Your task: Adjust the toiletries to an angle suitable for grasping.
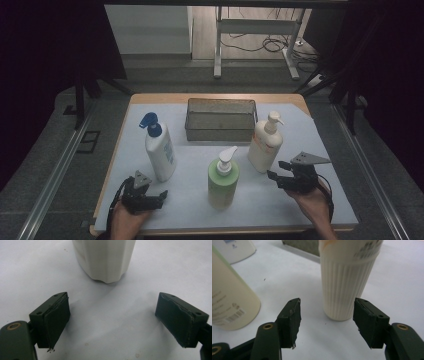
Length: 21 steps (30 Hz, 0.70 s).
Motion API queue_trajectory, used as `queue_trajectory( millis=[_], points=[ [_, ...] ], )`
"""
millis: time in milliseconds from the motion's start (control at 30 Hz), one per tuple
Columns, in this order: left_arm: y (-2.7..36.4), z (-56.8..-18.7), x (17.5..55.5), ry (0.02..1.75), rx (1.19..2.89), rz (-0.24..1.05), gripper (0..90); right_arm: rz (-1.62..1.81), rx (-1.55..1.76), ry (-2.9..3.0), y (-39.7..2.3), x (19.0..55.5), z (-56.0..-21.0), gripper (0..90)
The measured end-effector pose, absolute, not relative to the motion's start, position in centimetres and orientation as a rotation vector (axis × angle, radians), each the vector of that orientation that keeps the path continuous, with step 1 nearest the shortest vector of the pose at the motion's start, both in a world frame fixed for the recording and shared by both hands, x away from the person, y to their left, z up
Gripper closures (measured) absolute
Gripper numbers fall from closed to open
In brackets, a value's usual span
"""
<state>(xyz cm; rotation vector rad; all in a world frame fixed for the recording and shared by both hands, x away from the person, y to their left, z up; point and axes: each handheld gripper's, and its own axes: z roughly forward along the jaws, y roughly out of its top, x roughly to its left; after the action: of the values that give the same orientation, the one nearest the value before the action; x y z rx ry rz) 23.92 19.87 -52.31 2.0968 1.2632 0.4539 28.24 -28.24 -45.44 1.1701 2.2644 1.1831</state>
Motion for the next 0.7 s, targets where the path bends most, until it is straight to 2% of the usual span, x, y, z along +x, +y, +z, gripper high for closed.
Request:
queue_trajectory(
  millis=[700],
  points=[
    [19.9,-52.3,23.9,1.264,2.095,0.453,12.4,1.193,1.176,2.189,-27.4,30.5,-42.2,34.7]
  ],
)
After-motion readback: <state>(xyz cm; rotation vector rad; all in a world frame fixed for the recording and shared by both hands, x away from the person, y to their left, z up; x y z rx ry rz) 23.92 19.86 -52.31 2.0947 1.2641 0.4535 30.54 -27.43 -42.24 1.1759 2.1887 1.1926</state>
